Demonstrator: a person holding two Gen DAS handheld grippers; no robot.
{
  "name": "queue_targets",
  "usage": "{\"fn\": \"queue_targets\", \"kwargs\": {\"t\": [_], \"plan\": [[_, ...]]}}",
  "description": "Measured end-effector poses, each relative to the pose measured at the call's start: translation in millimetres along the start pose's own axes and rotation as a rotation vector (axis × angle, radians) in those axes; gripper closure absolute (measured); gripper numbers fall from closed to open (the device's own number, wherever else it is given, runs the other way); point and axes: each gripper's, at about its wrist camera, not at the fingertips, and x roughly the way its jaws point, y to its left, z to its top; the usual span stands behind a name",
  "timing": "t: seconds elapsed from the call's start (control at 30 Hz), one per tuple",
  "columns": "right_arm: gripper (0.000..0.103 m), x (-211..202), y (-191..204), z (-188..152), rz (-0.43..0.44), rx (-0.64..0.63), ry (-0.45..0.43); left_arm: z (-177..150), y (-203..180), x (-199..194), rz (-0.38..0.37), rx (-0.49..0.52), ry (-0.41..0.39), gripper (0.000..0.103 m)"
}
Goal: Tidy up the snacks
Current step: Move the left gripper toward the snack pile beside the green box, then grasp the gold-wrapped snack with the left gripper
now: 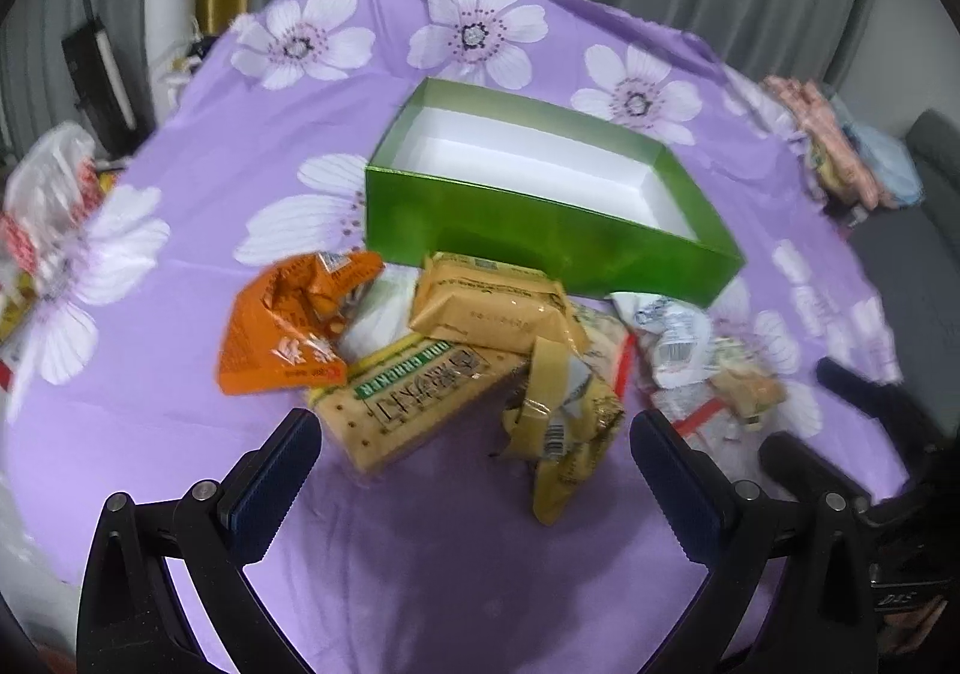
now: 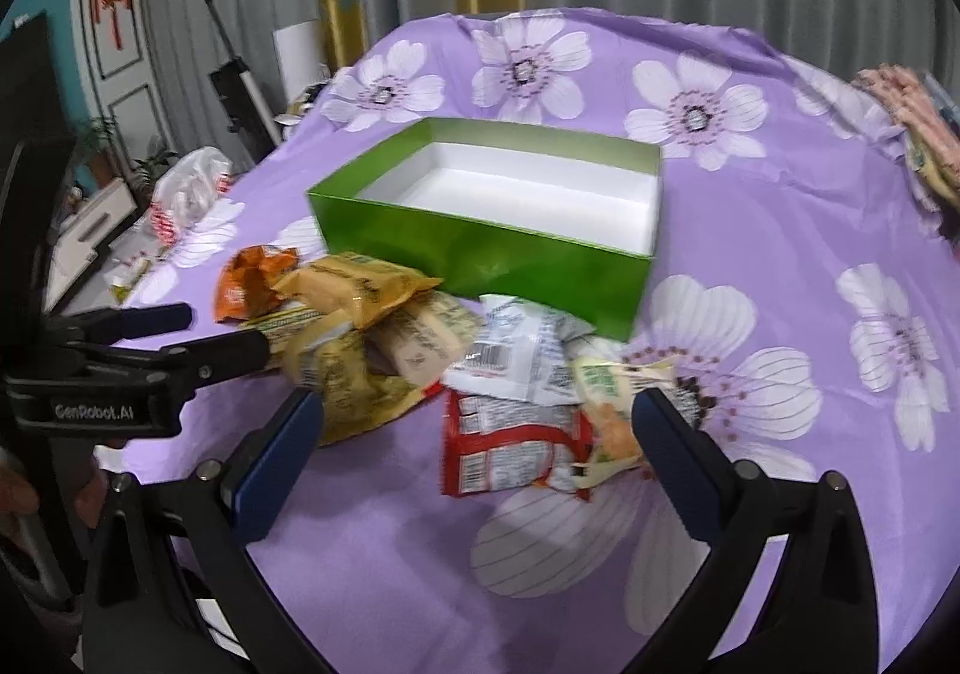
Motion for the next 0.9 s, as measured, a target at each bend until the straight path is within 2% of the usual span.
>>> {"fn": "queue_targets", "kwargs": {"t": [0.1,0.23,0.33,0.43,0.57,0.6,0.77,0.9], "plan": [[0.0,4,7,-8,0.061,-0.007,0.019,-4,13,0,-0.081,-0.021,0.014,0.001],[0.0,16,23,-20,0.135,-0.036,0.057,-15,28,1,-0.121,-0.038,0.027,0.001],[0.001,26,34,-24,0.184,-0.048,0.08,-22,37,5,-0.221,-0.09,0.058,0.001],[0.006,37,41,-26,0.211,-0.054,0.092,-24,33,7,-0.304,-0.098,0.063,0.001],[0.022,52,46,-27,0.253,-0.062,0.104,-18,16,7,-0.328,-0.038,0.043,0.001],[0.023,53,46,-26,0.259,-0.06,0.099,-16,12,8,-0.331,-0.025,0.043,0.001],[0.023,60,43,-19,0.249,-0.053,0.065,-10,0,22,-0.323,0.024,0.062,0.016],[0.032,71,44,-13,0.241,-0.072,0.072,-6,-2,39,-0.321,0.028,0.105,0.033]]}}
